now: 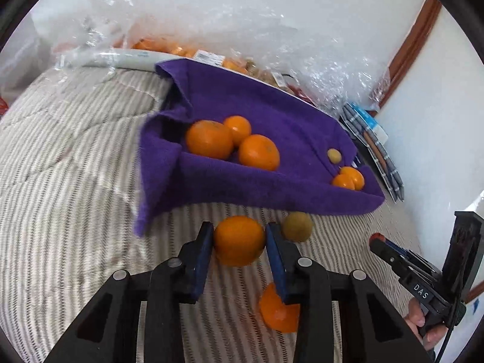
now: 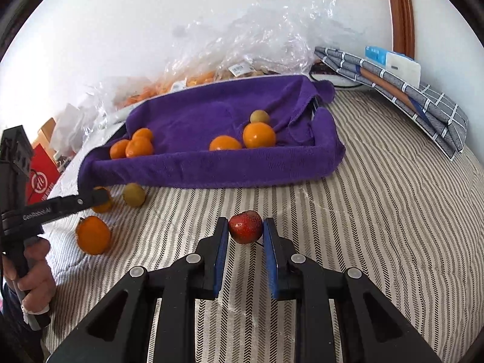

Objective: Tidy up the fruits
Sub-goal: 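Grasp a red cherry tomato with the right tool while the left tool grasps an orange, then carry the cherry tomato and orange over the purple towel with both tools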

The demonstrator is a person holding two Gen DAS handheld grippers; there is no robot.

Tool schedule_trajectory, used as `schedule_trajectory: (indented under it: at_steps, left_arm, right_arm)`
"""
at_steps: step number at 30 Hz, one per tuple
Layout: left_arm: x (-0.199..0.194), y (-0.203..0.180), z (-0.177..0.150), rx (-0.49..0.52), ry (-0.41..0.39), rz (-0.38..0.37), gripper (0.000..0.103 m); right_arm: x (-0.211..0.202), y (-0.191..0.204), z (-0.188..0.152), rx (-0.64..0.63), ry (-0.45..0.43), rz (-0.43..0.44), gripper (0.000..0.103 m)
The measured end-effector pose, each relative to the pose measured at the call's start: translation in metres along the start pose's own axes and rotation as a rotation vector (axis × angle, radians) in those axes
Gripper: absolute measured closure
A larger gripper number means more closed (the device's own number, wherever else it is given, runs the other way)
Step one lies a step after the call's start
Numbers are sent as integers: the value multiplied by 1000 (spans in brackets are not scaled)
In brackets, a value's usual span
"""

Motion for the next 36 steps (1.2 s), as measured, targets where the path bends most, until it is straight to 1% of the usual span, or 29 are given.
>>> schedule_trajectory:
  at_steps: [4, 7, 11, 14, 16, 23, 28, 33, 36]
  left_arm:
    - [-5, 8, 2, -21, -19, 22, 70]
    - [-2, 7, 2, -2, -16, 51, 69]
    - [0, 2, 1, 45, -17, 88, 69]
    - [2, 3, 0, 45, -4, 93, 69]
    - [2, 5, 1, 44, -12, 104, 69]
    - [2, 5, 0, 47, -9, 102, 69]
    - [4, 2, 0, 75, 6, 123, 68]
    - [0, 6, 0, 41, -16, 100, 70]
    - [-3, 6, 0, 31, -35, 69, 70]
  right_arm:
    - [2, 0, -1, -10, 9, -24, 80]
    - [4, -2, -1, 1, 16, -29, 80]
    - [9, -3, -2, -3, 37, -70, 80]
    - [11, -1, -3, -19, 47, -96, 80]
    - [12, 0, -3, -28, 46, -108, 80]
    - [12, 5, -3, -64, 46, -146, 78]
    - [12, 5, -3, -60, 46, -155, 78]
    - [11, 2, -3, -44, 43, -155, 80]
    - [7, 1, -3, -35, 22, -155, 80]
Point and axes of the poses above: each gripper's, at about its wrist camera, not at the fingertips, and x roughly the way its jaws point, y to its left, z to its top, the point moved 5 cm from there along x, roughly the way its jaws point, and after that the axes turned 13 degrees about -z, right-handed, at the moved point
